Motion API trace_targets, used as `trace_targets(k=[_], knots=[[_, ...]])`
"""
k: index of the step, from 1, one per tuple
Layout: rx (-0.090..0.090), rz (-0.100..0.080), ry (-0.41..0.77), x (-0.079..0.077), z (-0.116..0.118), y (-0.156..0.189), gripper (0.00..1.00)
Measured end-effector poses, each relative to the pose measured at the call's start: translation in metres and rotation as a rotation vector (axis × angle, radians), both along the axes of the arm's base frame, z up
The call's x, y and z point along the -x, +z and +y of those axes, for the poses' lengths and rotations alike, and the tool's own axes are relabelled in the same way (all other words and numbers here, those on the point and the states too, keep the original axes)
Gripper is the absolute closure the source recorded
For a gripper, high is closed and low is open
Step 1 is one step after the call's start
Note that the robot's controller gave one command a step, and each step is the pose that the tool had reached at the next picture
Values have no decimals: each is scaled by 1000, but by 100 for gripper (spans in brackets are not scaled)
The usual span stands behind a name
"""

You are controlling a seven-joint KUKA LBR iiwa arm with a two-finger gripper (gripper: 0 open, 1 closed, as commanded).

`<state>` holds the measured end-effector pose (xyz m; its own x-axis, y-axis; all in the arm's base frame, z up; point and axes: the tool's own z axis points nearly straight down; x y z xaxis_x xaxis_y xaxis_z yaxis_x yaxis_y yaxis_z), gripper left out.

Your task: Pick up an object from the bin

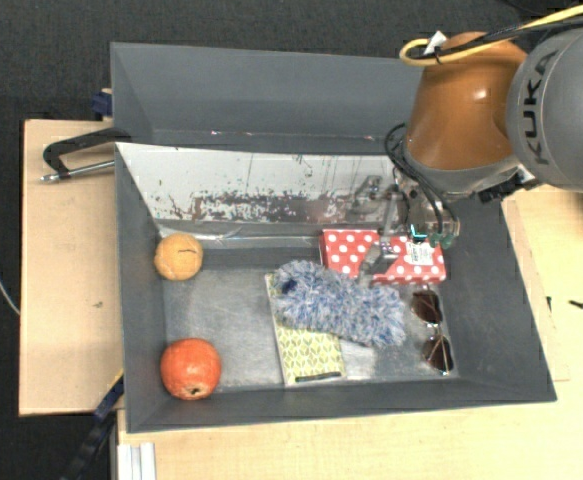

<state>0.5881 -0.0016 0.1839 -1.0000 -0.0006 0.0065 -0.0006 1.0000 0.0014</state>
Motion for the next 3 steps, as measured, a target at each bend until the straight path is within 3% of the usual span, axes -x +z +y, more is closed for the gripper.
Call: trace_targets(k=[1, 2, 3], knots=[[0, -9, 0, -2, 0, 5, 0], [0, -19, 25, -13, 27, -105, 100], [0, -19, 25, -13, 27, -105, 100]])
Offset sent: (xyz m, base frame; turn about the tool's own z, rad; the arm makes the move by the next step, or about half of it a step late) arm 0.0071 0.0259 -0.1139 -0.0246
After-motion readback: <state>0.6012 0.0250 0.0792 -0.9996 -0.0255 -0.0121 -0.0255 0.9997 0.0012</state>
